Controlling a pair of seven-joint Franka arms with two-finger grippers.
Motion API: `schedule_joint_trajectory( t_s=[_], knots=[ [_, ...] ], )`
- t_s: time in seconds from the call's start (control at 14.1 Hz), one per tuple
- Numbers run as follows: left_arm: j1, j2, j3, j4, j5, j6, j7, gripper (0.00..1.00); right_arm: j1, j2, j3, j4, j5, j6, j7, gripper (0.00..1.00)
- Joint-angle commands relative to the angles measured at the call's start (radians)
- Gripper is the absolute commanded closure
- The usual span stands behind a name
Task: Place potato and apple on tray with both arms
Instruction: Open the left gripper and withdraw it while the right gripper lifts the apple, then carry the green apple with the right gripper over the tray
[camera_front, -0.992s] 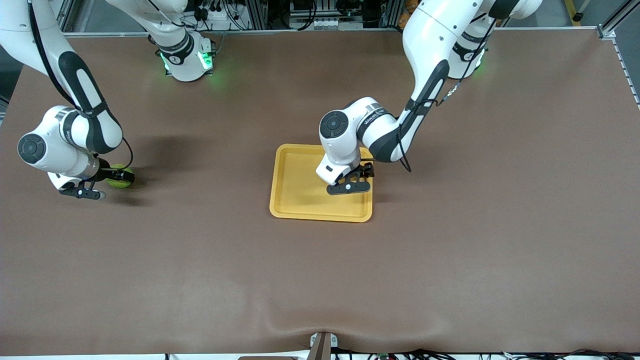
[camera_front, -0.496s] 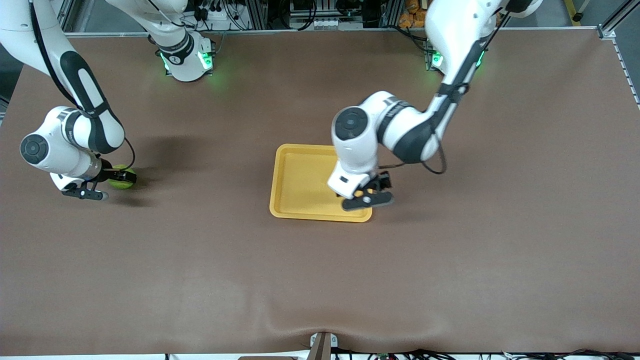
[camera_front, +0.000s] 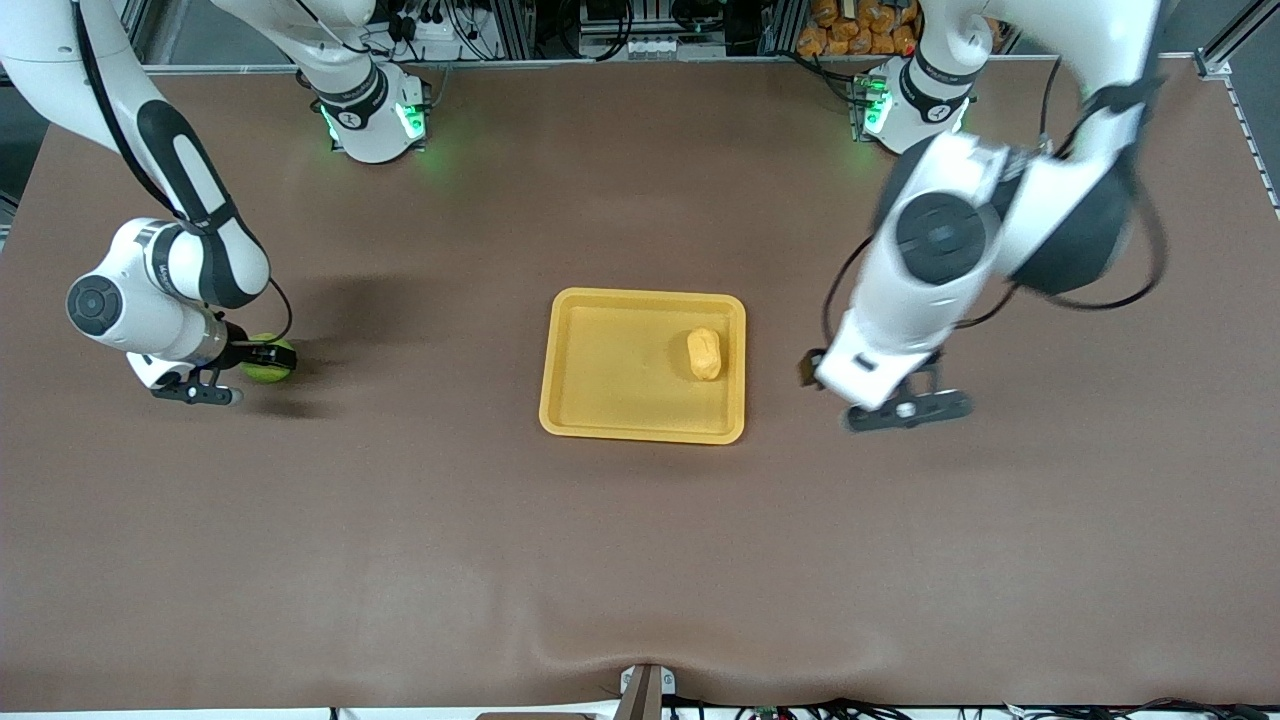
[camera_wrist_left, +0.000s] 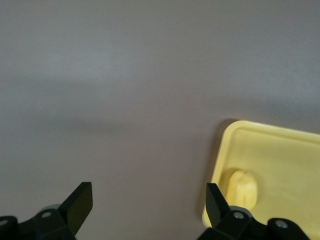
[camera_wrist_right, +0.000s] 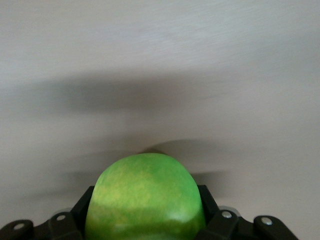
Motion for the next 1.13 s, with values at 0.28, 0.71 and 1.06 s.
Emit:
schedule_joint_trajectory(
  t_s=[0.28, 0.71, 1.06],
  knots=[
    [0.231, -0.203, -0.013, -0.117, -0.077, -0.147, 0.263, 0.00, 0.012, -0.040, 0.173, 0.008, 0.078, -0.063, 0.258, 1.00],
    [0.313, -0.332, -0.014, -0.277, -0.117, -0.095, 0.396, 0.00, 0.060, -0.036, 0.288, 0.069, 0.078, -0.063, 0.548, 1.00],
    [0.309, -0.398, 0.003, -0.283, -0.108, -0.136, 0.521, 0.00, 0.126, -0.025, 0.343, 0.135, 0.081, -0.060, 0.719, 1.00]
  ],
)
